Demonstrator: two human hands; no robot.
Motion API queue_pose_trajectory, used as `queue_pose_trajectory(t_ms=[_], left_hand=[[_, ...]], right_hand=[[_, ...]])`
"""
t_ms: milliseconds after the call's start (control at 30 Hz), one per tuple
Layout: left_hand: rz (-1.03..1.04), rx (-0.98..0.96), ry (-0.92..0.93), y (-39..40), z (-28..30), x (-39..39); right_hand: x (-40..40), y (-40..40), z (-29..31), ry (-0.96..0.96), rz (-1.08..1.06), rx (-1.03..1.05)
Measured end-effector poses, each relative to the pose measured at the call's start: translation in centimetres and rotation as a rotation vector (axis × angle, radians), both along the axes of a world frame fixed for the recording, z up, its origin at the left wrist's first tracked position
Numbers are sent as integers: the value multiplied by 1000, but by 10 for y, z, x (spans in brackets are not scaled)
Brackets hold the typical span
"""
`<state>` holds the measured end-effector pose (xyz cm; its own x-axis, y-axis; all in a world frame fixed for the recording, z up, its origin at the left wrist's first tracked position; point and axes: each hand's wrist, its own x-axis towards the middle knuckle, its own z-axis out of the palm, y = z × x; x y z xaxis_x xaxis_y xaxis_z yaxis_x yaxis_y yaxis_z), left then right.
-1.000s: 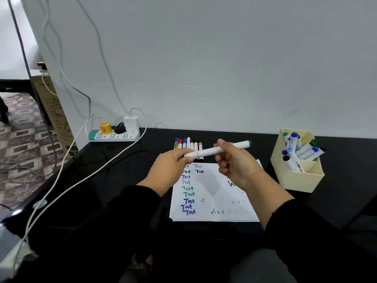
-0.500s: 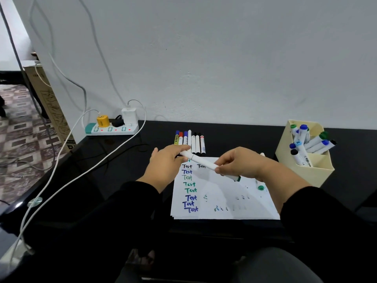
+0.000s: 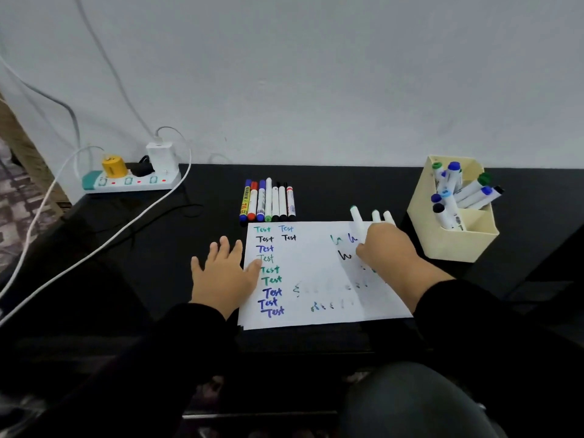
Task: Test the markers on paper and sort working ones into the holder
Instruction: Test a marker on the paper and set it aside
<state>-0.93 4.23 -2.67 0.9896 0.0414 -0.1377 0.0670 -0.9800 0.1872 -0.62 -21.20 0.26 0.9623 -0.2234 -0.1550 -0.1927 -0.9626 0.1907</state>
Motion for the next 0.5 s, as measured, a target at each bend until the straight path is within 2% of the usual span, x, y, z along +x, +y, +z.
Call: queue_pose_trajectory(t_ms=[233,400,500], left_hand=[[2,15,-8,-1,-1,0],[1,21,-19,0,-1,-1],[-4,15,-28,-1,-1,-3]], right_hand=[[13,7,15,138,5,-157],[12,9,19,164,33,-207],[4,9,23,26,73,-177]])
